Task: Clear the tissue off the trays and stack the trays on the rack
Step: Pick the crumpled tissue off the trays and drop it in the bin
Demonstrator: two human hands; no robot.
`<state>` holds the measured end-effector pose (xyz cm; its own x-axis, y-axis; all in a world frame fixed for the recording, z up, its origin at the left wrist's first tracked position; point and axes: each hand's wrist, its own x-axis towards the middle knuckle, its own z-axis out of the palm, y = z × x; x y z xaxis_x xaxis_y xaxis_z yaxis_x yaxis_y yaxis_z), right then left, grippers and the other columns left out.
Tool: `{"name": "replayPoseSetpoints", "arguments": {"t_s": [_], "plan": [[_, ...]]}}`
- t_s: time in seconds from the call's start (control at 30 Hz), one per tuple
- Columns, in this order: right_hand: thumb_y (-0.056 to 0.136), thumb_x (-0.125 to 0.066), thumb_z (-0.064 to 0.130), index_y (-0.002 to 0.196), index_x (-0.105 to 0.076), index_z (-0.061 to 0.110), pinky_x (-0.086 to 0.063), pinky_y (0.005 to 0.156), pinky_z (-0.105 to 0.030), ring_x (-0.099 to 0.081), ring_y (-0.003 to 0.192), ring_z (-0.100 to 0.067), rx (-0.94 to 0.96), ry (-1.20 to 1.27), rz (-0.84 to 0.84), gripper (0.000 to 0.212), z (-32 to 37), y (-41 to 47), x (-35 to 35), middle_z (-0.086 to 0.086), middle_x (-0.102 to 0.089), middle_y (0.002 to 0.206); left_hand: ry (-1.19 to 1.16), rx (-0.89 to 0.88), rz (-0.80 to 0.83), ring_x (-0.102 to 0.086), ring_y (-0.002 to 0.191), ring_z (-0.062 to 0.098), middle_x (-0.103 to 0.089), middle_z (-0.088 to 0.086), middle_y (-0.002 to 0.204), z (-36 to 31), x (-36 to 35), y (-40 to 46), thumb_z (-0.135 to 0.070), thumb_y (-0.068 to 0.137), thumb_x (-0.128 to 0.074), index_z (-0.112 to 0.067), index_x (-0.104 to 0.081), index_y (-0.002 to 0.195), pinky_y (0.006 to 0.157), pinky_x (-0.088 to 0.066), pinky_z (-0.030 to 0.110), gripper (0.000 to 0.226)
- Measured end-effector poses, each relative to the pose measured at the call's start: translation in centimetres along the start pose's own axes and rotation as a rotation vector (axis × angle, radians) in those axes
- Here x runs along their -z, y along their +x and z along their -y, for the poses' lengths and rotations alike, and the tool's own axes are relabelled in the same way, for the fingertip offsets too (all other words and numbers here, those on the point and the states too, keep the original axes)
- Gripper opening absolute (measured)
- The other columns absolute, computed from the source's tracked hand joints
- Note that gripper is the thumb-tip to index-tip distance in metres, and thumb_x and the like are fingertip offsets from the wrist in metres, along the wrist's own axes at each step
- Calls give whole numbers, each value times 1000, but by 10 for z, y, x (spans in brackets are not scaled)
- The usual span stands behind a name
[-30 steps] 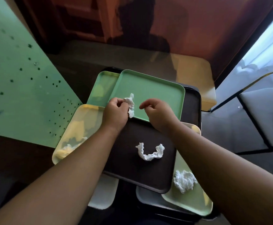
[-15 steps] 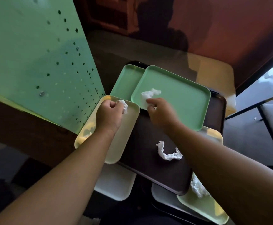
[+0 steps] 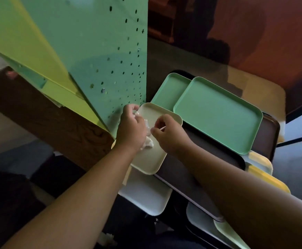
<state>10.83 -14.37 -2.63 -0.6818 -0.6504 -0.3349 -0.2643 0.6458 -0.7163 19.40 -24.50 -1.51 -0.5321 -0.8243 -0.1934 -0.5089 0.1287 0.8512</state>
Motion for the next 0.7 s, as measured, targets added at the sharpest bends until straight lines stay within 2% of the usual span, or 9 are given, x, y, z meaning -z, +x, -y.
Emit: {"name": "replayPoseSetpoints", "arguments": {"t_s": [0.07,0.13,0.27,0.33,0.4,0.5,0.57,0.63,0.7], "plan": [[94,-65,30,130,-61,26,-57,86,-39,-65,101,-19,68,-145,46,36,-1,0,-11,3,-60,131,131,-14,54,-65,106,32,-66,12,125,6,8,-3,-15,105,-36,-20,-56,133,70,-52,31,35],[95,-63,31,141,-56,33,-55,82,-37,-63,108,-20,131,-294,151,47,-2,1,-25,5,-53,138,180,5,75,-66,105,32,-68,11,124,12,14,-6,-16,104,-38,-19,-61,131,72,-54,34,36],[99,-54,29,120,-69,30,-52,73,-35,-61,98,-24,213,-503,189,26,-10,1,-49,3,-59,114,214,19,36,-59,66,7,-69,3,88,23,24,-9,-27,101,-49,-14,-66,110,52,-42,21,23],[102,-52,22,110,-71,22,-50,71,-34,-60,87,-24,171,-337,64,20,-11,-4,-47,0,-58,106,220,26,50,-55,61,4,-60,-7,73,25,27,-12,-35,99,-54,-15,-64,103,55,-45,23,22],[102,-55,22,105,-69,20,-45,68,-31,-58,82,-21,130,-170,-56,15,-10,-10,-35,2,-59,101,205,33,93,-55,64,5,-58,-11,74,26,28,-17,-41,98,-54,-19,-63,104,59,-47,24,25],[100,-61,18,93,-64,22,-51,63,-32,-62,70,-17,26,121,-115,9,-9,-20,-11,2,-69,82,159,36,215,-63,85,15,-66,-4,95,24,23,-20,-58,94,-51,-25,-65,115,74,-54,33,42],[98,-63,8,87,-65,18,-58,69,-37,-66,67,-18,-42,384,-36,15,-9,-27,3,-2,-72,75,87,43,279,-66,94,18,-71,0,105,20,15,-21,-66,90,-49,-25,-69,115,77,-56,36,52],[95,-61,-5,89,-68,13,-60,69,-35,-69,65,-17,-80,589,-2,20,-15,-37,15,-9,-72,79,-1,49,337,-69,81,18,-74,7,92,9,2,-25,-62,90,-55,-17,-73,99,68,-59,40,49],[94,-56,-11,99,-67,14,-57,60,-28,-67,59,-12,-122,622,-126,27,-33,-47,25,-9,-71,89,-60,32,384,-63,66,20,-71,12,78,1,-13,-29,-50,89,-64,-8,-68,83,62,-59,44,43]]}}
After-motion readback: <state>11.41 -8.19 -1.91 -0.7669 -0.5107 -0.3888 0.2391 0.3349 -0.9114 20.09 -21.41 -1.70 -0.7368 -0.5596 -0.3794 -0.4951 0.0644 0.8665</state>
